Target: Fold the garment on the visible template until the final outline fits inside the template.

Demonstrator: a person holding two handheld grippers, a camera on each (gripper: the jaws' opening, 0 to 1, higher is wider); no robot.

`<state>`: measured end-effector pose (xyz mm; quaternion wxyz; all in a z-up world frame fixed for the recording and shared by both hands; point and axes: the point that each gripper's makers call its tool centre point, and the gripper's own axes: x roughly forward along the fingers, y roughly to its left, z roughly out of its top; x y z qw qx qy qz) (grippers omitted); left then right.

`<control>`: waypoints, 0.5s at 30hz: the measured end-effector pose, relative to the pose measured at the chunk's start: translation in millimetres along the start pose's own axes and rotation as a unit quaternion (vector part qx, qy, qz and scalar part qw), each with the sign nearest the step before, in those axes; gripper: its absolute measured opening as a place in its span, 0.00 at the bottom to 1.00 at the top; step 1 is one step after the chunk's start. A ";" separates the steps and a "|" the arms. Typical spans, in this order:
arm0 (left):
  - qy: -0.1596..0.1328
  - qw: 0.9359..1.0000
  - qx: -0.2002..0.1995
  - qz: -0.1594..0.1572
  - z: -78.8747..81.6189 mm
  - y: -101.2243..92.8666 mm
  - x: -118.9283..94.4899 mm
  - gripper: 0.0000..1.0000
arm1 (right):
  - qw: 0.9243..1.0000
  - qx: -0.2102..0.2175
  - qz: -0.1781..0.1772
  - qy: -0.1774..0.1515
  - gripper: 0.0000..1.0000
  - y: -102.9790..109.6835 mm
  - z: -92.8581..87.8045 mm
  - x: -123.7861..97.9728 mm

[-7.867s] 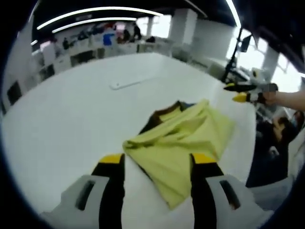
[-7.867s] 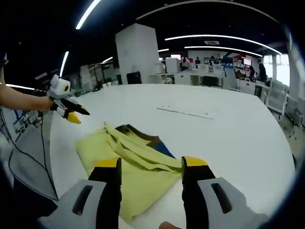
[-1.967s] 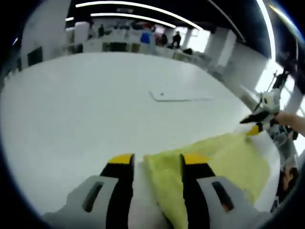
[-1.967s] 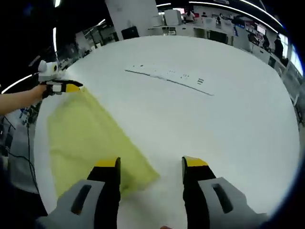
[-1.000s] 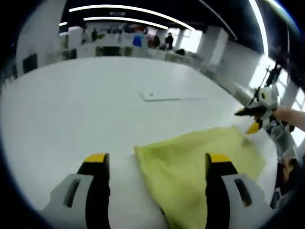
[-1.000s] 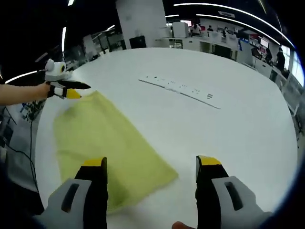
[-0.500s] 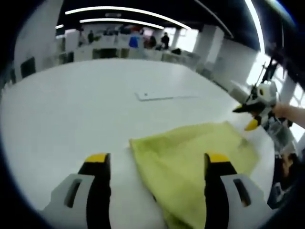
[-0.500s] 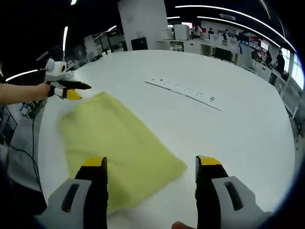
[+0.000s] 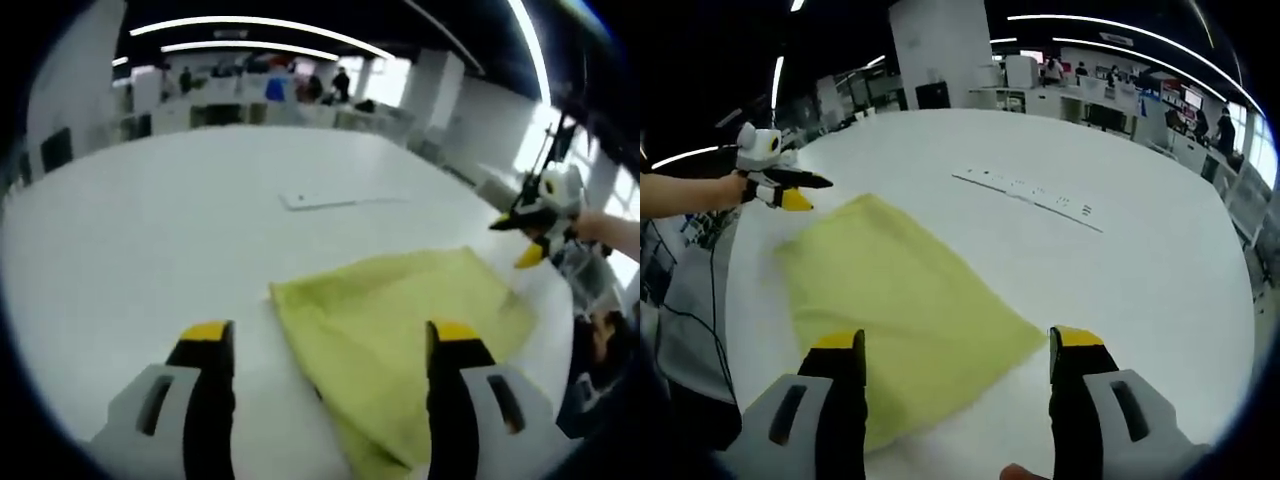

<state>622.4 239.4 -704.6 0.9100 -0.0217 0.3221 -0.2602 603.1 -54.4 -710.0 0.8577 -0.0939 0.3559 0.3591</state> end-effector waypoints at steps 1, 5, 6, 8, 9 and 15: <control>0.000 1.000 0.000 -0.001 -0.6 -0.4 -1.5 0.74 | 1.000 0.000 0.000 0.000 0.74 0.7 -0.2 -0.1; 0.001 1.000 0.001 -0.002 -3.2 -3.2 -8.5 0.74 | 1.000 -0.001 0.001 -0.001 0.74 7.6 -0.6 -2.3; 0.000 1.000 0.002 -0.003 -3.7 -4.1 -10.1 0.73 | 1.000 -0.001 0.002 -0.002 0.74 9.7 -0.1 -3.1; 0.000 1.000 0.004 -0.004 -4.2 -5.6 -12.5 0.73 | 1.000 -0.001 0.002 -0.004 0.74 12.2 0.5 -4.0; -0.001 1.000 0.005 -0.005 -4.7 -6.5 -14.6 0.73 | 1.000 -0.002 0.002 -0.004 0.74 13.9 0.6 -4.7; 0.001 1.000 0.002 -0.008 -10.8 -9.1 -21.9 0.71 | 1.000 -0.005 0.002 -0.004 0.74 20.9 1.5 -8.6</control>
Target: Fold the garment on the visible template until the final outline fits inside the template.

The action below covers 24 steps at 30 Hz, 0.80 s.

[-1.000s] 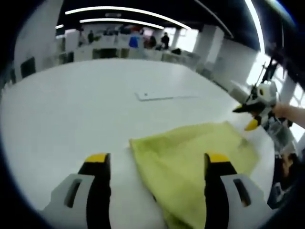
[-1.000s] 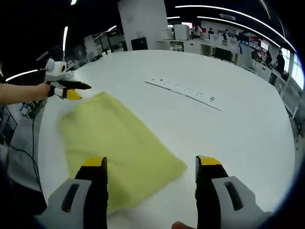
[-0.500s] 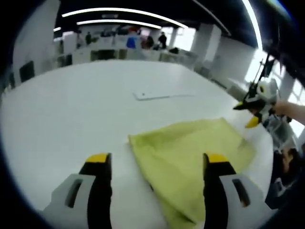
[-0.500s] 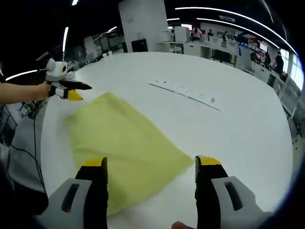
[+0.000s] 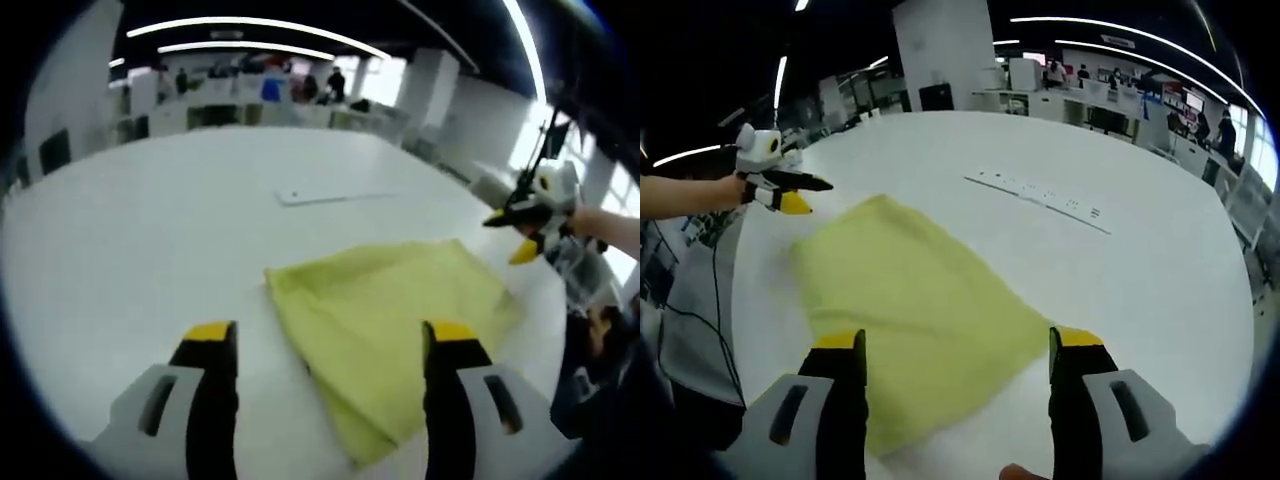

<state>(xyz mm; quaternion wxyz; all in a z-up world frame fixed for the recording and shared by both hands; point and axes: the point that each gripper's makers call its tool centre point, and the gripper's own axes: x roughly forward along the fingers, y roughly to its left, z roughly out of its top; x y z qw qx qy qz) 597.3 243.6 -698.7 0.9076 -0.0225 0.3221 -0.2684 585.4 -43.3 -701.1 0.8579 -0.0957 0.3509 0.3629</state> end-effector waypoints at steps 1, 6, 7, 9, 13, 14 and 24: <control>0.000 1.000 0.001 -0.001 -0.8 -0.8 -0.9 0.71 | 1.000 0.000 0.000 -0.001 0.74 1.1 0.3 -0.9; 0.001 1.000 0.000 -0.005 -5.0 -4.1 -5.5 0.71 | 1.000 0.002 -0.004 -0.003 0.74 7.0 -1.6 -6.1; 0.001 1.000 0.000 -0.006 -5.9 -4.8 -6.7 0.70 | 1.000 0.003 -0.005 -0.004 0.74 8.3 -2.4 -7.3; 0.001 1.000 -0.001 -0.008 -7.2 -5.8 -7.9 0.70 | 1.000 0.005 -0.006 -0.005 0.73 9.7 -3.0 -9.0; 0.001 1.000 0.000 -0.011 -9.9 -7.5 -10.8 0.70 | 1.000 0.012 -0.008 -0.011 0.74 13.2 -2.6 -13.5; 0.002 1.000 0.000 -0.012 -10.5 -7.5 -11.5 0.70 | 1.000 0.012 -0.008 -0.012 0.74 14.1 -2.6 -14.1; 0.002 1.000 0.000 -0.022 -16.3 -11.8 -17.5 0.70 | 1.000 0.017 -0.008 -0.014 0.73 22.6 -6.3 -16.1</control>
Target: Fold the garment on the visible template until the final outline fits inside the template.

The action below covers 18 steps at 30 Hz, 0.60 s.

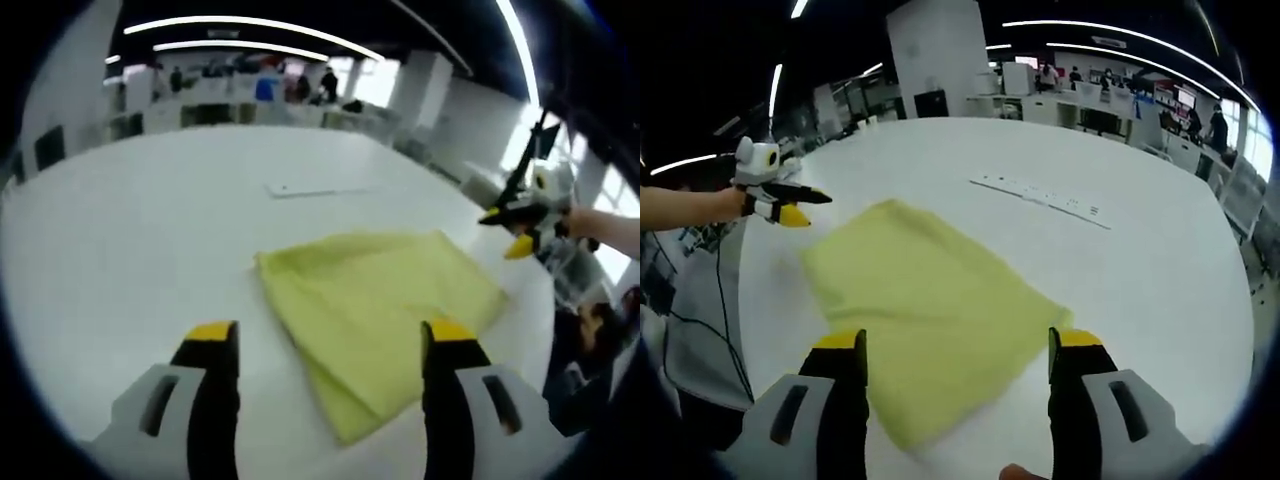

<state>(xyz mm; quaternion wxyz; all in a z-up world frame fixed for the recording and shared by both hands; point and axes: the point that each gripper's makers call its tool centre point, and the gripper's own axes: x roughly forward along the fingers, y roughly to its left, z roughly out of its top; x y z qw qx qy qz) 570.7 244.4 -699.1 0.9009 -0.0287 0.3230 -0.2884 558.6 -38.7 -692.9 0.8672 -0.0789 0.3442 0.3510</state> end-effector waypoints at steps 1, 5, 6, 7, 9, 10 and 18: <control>0.002 1.000 0.002 -0.002 -2.0 -1.0 -0.3 0.70 | 1.000 0.001 0.000 0.000 0.73 1.1 -1.2 0.0; 0.000 1.000 0.003 -0.010 -7.1 -4.6 -3.3 0.71 | 1.000 0.007 -0.003 -0.008 0.72 5.8 -3.3 -0.2; 0.001 1.000 0.001 -0.011 -9.2 -5.1 -4.0 0.71 | 1.000 0.008 -0.002 -0.011 0.72 8.0 -3.6 0.3; 0.002 1.000 0.001 -0.012 -10.8 -5.3 -4.4 0.71 | 1.000 0.009 -0.001 -0.012 0.72 9.3 -4.0 0.8; 0.005 1.000 0.001 -0.013 -13.8 -4.8 -5.6 0.71 | 1.000 0.008 0.001 -0.011 0.72 12.4 -5.8 2.4; 0.005 1.000 0.000 -0.013 -14.8 -4.8 -6.5 0.71 | 1.000 0.009 0.002 -0.010 0.72 13.9 -7.1 3.0; 0.006 1.000 0.006 -0.026 -21.7 -11.4 -10.9 0.71 | 1.000 0.016 -0.003 -0.022 0.72 18.5 -9.5 -0.4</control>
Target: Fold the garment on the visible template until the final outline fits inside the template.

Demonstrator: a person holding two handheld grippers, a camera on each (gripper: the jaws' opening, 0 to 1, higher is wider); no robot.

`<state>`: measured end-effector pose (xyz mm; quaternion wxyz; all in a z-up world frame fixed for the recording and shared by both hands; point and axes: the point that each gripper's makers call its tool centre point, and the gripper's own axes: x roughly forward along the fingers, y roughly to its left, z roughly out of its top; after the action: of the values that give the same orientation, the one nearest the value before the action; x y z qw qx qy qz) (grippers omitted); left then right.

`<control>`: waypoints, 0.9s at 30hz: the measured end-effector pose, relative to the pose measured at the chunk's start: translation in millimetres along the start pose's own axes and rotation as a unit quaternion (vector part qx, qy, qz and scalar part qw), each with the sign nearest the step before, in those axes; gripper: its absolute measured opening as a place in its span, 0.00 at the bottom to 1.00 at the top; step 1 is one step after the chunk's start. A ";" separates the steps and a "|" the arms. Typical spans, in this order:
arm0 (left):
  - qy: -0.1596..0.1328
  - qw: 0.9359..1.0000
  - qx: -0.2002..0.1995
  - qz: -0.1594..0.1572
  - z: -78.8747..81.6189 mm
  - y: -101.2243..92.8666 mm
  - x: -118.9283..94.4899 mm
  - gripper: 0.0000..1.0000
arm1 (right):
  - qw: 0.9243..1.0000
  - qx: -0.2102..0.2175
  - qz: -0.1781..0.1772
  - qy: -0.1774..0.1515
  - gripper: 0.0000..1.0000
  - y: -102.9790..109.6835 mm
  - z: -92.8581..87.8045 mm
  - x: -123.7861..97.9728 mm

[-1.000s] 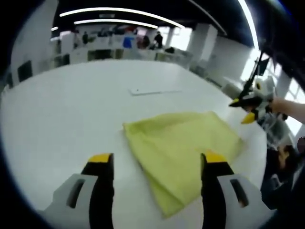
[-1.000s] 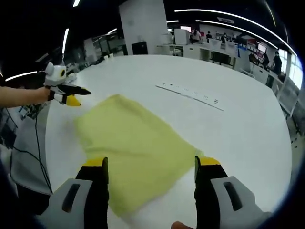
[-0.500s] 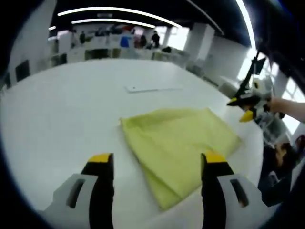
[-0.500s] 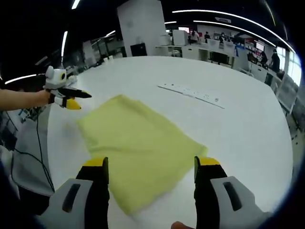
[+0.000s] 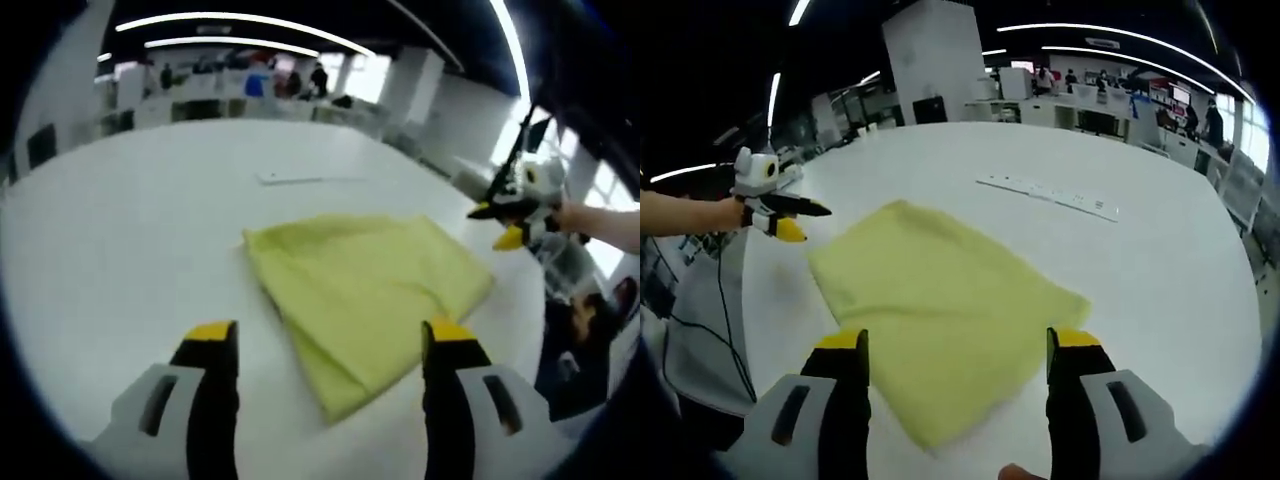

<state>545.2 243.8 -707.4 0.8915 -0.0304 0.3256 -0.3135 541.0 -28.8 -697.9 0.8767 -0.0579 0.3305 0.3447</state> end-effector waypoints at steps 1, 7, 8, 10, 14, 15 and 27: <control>0.002 1.000 0.001 -0.003 -2.7 -1.4 -0.1 0.71 | 1.000 0.001 -0.001 -0.003 0.71 1.3 -1.6 -1.0; 0.011 1.000 -0.004 -0.011 -18.7 -5.4 -2.8 0.71 | 1.000 0.006 0.003 0.001 0.71 10.9 -18.5 -2.5; 0.013 1.000 -0.005 -0.011 -21.7 -5.4 -3.6 0.70 | 1.000 0.008 0.003 0.002 0.71 11.8 -20.5 -2.6; 0.014 1.000 -0.007 -0.012 -25.0 -4.7 -4.9 0.70 | 1.000 0.011 0.004 0.004 0.71 11.1 -25.2 -1.9; 0.016 1.000 -0.007 -0.013 -27.5 -5.0 -5.8 0.70 | 1.000 0.018 0.002 0.004 0.71 9.5 -27.7 -1.1; 0.016 1.000 -0.008 -0.013 -27.5 -5.3 -6.0 0.70 | 1.000 0.019 0.001 0.004 0.71 9.2 -28.2 -0.8; 0.034 0.999 -0.002 -0.030 -47.6 -21.1 -3.8 0.68 | 0.999 0.030 -0.005 0.008 0.70 15.8 -51.8 -2.7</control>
<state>503.0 236.2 -737.3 0.8699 -0.0313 0.3555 -0.3405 501.4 -35.5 -734.4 0.8773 -0.0358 0.3473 0.3292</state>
